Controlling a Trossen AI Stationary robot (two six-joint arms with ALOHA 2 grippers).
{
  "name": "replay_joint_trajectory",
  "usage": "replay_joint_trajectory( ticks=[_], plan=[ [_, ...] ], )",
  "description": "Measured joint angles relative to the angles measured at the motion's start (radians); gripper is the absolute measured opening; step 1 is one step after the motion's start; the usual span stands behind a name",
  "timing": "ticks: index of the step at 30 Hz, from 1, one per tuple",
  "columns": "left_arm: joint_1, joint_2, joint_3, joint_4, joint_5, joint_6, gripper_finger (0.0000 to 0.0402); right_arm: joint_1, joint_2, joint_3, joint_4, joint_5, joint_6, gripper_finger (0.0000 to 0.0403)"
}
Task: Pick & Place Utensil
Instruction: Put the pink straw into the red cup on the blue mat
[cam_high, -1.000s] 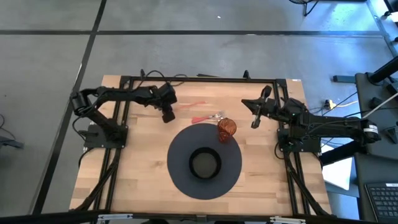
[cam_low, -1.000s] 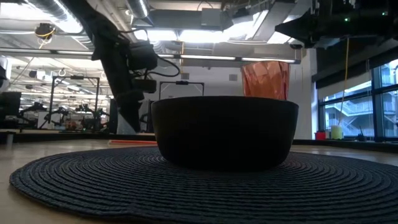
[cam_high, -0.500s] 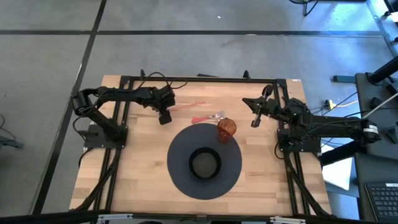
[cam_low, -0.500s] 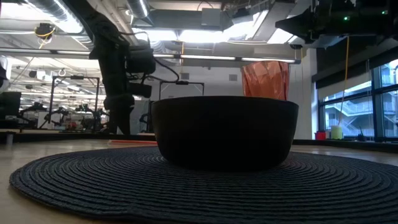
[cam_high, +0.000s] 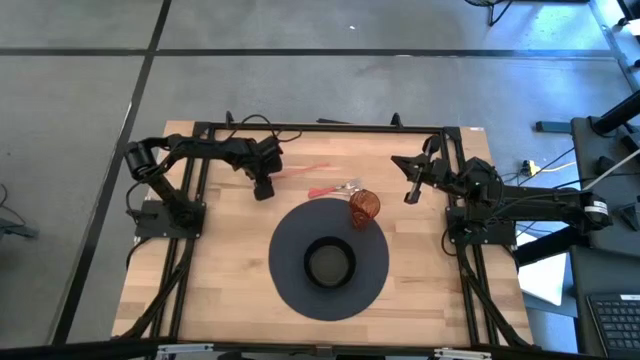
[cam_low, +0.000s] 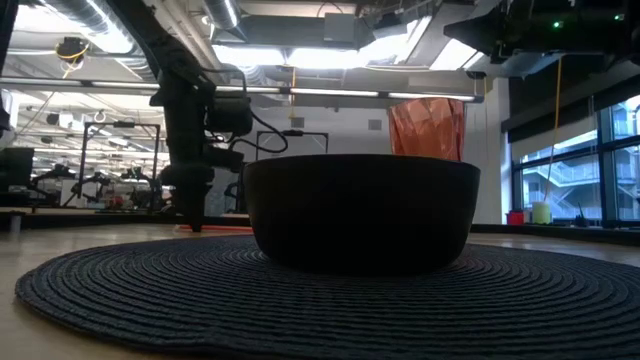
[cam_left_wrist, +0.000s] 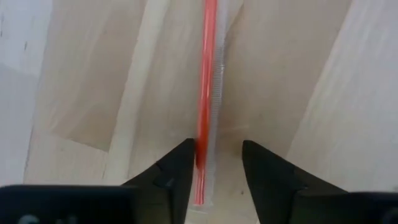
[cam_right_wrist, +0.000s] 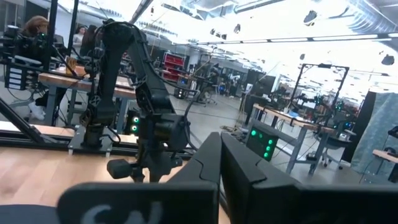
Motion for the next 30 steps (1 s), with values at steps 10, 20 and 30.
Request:
replay_joint_trajectory(
  ticks=[10, 20, 30],
  plan=[
    [-0.022, -0.006, 0.005, 0.010, -0.037, -0.002, 0.0004, 0.000, 0.000, 0.000, -0.001, -0.028, -0.002, 0.0007],
    [-0.103, -0.206, 0.000, 0.055, -0.311, -0.021, 0.0002, 0.000, 0.000, 0.000, -0.036, -0.019, -0.002, 0.0007],
    [-0.161, -0.488, -0.004, 0.435, -0.149, 0.031, 0.0002, 0.000, 0.000, 0.000, -0.036, -0.053, 0.015, 0.0007]
  ],
)
